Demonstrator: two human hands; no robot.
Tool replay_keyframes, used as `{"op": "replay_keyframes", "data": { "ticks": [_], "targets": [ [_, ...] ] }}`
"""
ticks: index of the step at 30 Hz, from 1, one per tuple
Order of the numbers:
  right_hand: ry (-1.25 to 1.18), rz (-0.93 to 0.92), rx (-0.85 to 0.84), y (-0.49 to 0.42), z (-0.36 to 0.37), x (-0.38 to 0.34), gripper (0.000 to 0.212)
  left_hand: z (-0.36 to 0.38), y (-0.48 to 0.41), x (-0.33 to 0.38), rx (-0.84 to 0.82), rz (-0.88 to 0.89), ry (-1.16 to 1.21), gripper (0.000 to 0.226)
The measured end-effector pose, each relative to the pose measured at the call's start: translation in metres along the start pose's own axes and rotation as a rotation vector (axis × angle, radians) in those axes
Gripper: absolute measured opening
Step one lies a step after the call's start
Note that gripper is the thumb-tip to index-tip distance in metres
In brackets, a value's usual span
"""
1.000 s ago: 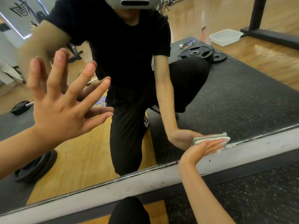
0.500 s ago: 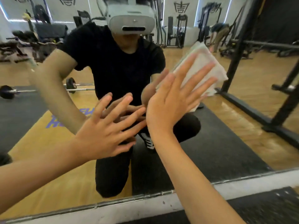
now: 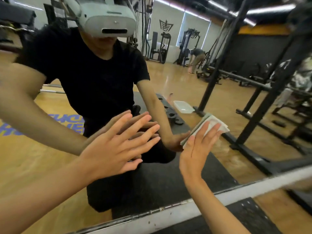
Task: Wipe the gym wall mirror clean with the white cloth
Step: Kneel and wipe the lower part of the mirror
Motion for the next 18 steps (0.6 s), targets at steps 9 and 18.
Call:
{"op": "replay_keyframes", "data": {
  "ticks": [9, 18],
  "targets": [
    [0.124, -0.754, -0.031, -0.055, -0.009, -0.221, 0.053, 0.000, 0.000, 0.001, 0.028, -0.023, 0.069, 0.088],
    [0.238, -0.963, -0.029, -0.075, -0.019, -0.157, 0.054, 0.002, 0.002, -0.002, 0.013, -0.006, 0.019, 0.085]
  ]
}}
Point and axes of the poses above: each hand's wrist, its own y-axis away from the middle knuckle, its own z-axis out of the palm, x = y × z, the point moved 8 cm from there along -y, towards the middle knuckle, and after that the axes turned 3 degrees about z, right-handed, at the moved point
